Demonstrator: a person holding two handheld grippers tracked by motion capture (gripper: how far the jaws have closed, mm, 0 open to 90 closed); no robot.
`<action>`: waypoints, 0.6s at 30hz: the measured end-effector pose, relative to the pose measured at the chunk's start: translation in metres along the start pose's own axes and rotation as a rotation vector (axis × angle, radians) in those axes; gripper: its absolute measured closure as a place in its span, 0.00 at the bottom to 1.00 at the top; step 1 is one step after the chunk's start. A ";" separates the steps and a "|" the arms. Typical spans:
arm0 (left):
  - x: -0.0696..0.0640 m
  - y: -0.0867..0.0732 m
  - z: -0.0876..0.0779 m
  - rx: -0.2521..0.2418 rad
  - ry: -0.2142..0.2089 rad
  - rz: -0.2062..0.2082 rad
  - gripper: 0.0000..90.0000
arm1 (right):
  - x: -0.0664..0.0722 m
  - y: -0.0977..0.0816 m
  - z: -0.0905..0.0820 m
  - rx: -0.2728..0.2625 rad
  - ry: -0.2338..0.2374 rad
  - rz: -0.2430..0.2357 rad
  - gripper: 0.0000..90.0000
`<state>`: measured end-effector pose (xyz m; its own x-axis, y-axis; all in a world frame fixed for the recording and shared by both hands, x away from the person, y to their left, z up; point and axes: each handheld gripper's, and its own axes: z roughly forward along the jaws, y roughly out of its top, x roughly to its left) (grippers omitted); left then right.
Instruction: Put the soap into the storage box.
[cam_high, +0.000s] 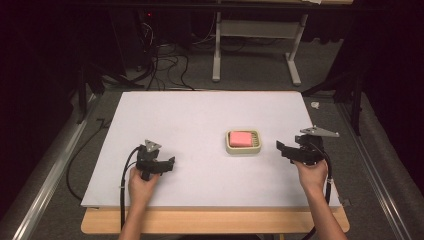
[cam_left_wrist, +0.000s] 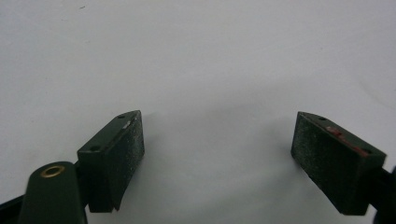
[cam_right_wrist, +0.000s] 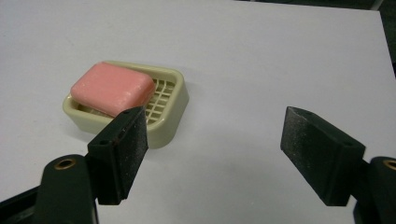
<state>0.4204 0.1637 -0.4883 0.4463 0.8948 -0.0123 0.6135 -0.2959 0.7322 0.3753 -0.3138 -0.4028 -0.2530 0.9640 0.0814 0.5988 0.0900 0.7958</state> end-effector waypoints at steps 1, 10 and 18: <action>0.000 0.000 0.000 0.000 0.000 0.000 0.20 | -0.001 -0.001 0.000 0.000 0.001 -0.003 0.26; 0.000 0.000 0.000 0.000 0.000 0.000 0.20 | -0.003 -0.010 -0.003 0.004 0.002 0.011 0.27; 0.000 0.000 0.000 0.000 0.000 0.000 0.20 | -0.005 -0.018 -0.002 0.009 0.008 0.022 0.27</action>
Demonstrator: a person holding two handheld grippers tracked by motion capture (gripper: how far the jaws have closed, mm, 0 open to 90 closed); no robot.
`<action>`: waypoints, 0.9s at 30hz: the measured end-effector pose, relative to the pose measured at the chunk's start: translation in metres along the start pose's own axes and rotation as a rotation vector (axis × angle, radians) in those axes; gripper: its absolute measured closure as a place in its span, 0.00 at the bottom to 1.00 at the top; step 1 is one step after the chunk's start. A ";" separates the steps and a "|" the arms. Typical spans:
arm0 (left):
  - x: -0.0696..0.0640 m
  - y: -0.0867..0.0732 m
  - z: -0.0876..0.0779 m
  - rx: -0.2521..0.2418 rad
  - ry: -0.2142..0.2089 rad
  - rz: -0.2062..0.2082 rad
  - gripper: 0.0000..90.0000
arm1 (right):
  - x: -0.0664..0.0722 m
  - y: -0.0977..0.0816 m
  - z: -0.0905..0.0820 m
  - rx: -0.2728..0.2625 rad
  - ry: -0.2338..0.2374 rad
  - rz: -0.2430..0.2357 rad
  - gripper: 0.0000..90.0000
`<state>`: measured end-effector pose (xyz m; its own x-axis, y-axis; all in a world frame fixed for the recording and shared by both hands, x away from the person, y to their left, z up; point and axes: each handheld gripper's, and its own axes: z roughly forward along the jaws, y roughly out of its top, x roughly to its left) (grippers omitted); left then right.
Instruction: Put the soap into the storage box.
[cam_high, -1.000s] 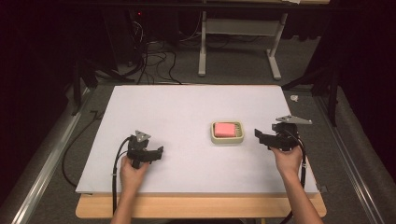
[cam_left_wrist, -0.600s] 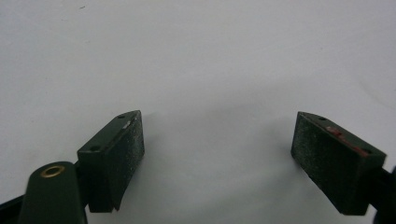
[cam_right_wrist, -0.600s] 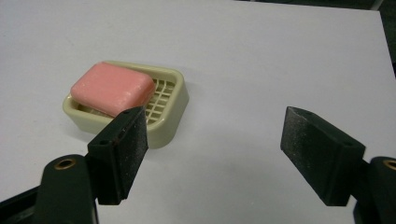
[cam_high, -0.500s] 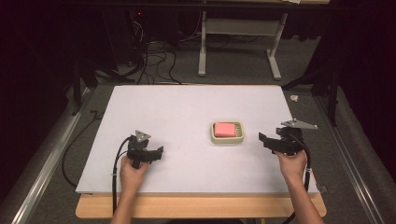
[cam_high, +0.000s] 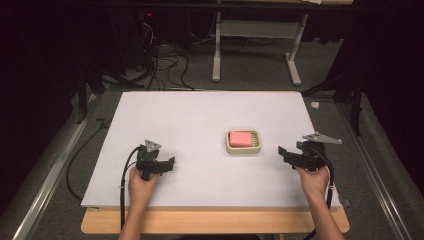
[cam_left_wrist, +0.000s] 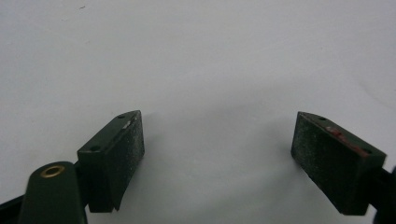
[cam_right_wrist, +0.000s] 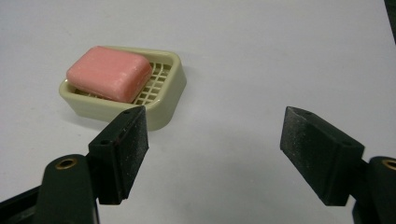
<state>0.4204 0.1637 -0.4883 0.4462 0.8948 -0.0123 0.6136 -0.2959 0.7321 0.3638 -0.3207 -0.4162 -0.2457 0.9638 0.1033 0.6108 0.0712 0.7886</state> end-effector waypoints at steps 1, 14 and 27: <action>0.000 0.000 0.000 0.000 0.000 0.000 0.20 | 0.000 0.000 0.000 0.000 0.000 0.000 0.27; 0.000 0.000 0.000 0.000 0.000 0.000 0.20 | -0.001 -0.013 0.003 0.011 0.011 0.026 0.27; 0.000 0.000 0.000 0.000 0.000 0.000 0.20 | 0.003 -0.022 0.009 0.024 0.021 0.032 0.27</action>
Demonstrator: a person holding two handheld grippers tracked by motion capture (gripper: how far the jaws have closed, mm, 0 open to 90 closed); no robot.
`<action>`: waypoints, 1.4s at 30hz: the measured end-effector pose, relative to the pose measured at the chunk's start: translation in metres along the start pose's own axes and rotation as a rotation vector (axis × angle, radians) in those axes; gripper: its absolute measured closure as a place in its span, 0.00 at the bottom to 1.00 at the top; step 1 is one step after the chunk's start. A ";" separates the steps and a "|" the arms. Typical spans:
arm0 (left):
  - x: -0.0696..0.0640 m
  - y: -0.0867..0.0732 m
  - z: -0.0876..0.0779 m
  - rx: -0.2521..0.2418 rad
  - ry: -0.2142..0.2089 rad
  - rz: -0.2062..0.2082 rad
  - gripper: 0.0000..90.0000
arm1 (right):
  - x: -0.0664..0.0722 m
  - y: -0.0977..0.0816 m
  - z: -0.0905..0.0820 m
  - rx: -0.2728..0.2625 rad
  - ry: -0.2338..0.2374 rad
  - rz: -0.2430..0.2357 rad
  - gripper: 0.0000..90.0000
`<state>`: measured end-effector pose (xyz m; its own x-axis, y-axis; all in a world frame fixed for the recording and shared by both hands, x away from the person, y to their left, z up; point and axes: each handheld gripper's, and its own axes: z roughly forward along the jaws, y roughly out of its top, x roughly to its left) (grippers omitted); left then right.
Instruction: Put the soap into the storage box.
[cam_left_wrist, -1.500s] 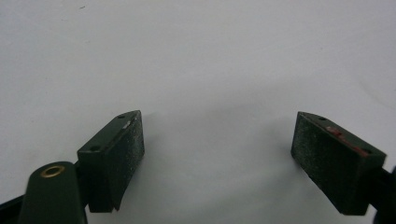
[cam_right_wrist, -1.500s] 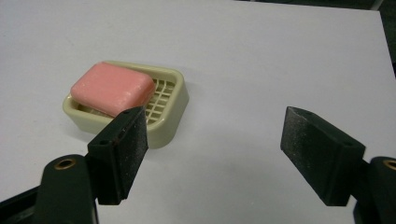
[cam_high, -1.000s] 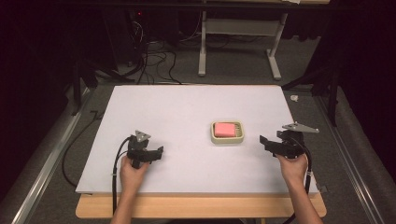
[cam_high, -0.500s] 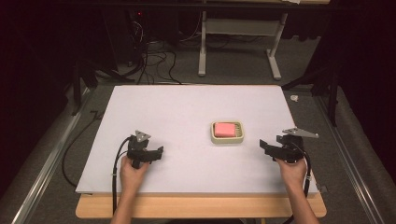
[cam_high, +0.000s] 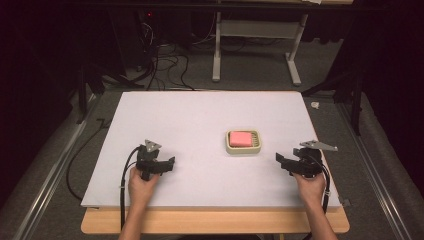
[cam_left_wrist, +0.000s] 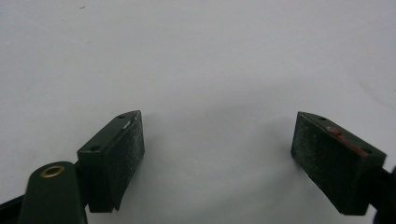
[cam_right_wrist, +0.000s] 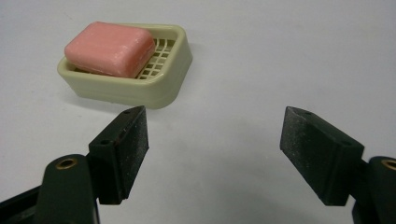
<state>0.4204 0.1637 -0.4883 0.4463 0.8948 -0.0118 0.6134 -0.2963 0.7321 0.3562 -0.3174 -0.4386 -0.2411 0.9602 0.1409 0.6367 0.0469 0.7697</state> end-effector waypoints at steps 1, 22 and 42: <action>0.000 0.000 0.000 0.000 0.000 0.000 0.20 | 0.000 -0.001 0.001 0.002 0.002 0.001 0.27; 0.000 0.000 0.000 0.000 0.000 0.000 0.20 | 0.004 -0.016 0.015 0.036 0.004 0.005 0.27; 0.000 0.000 0.000 0.000 0.000 0.000 0.20 | 0.011 -0.022 0.032 0.061 -0.033 -0.027 0.27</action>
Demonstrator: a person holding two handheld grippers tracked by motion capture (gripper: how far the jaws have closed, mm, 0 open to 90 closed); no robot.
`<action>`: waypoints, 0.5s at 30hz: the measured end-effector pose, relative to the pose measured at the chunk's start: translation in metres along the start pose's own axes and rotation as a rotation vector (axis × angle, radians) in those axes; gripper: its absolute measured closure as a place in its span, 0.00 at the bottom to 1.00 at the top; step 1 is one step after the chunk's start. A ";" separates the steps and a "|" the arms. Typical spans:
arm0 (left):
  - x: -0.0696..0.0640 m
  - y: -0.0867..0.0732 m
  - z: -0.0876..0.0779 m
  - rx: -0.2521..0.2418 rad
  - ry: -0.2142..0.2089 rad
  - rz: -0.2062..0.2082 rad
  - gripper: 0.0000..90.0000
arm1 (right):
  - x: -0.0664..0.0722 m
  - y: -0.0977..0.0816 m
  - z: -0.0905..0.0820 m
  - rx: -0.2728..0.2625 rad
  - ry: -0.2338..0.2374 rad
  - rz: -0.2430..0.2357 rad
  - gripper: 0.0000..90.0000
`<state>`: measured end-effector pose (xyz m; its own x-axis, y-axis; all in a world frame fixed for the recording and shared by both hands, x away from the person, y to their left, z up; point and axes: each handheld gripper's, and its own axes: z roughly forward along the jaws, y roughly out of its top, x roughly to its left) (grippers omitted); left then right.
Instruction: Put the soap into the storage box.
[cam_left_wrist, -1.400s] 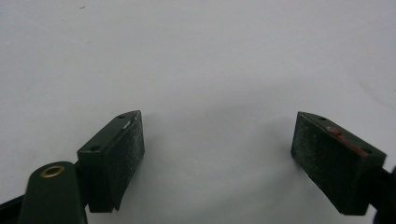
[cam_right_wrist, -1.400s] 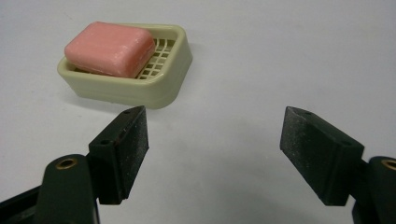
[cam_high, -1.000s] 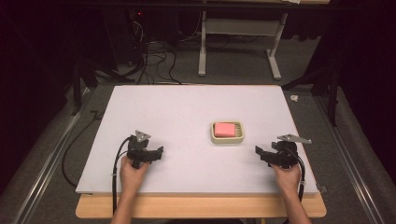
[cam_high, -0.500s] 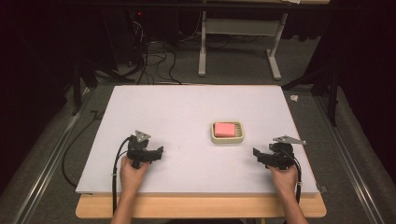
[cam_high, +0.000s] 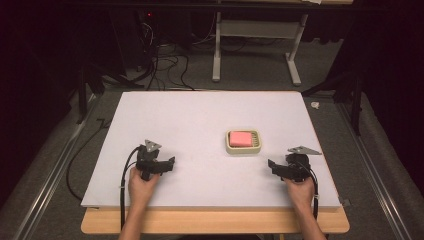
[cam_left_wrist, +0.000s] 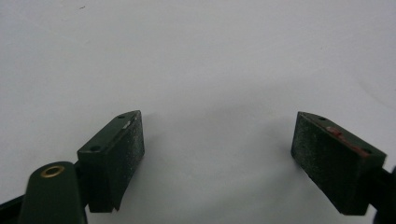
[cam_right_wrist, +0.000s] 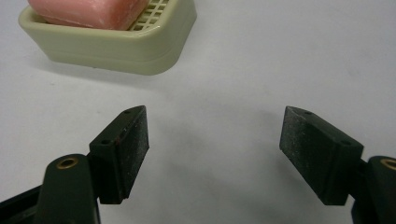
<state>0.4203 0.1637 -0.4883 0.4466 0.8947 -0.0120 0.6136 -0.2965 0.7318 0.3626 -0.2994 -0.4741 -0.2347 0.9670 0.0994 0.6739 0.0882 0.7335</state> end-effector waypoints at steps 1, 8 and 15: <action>0.000 0.000 0.000 0.000 0.000 0.000 0.20 | 0.000 0.000 0.000 0.000 -0.002 -0.001 0.27; 0.000 0.000 0.000 0.000 0.001 0.000 0.20 | 0.002 0.000 0.004 0.005 -0.013 -0.015 0.27; 0.000 0.000 0.000 0.000 0.000 0.000 0.20 | 0.004 0.000 0.007 0.012 -0.025 -0.024 0.27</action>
<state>0.4203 0.1637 -0.4883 0.4466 0.8946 -0.0116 0.6134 -0.2967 0.7319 0.3666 -0.2937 -0.4786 -0.2336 0.9702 0.0649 0.6766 0.1142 0.7274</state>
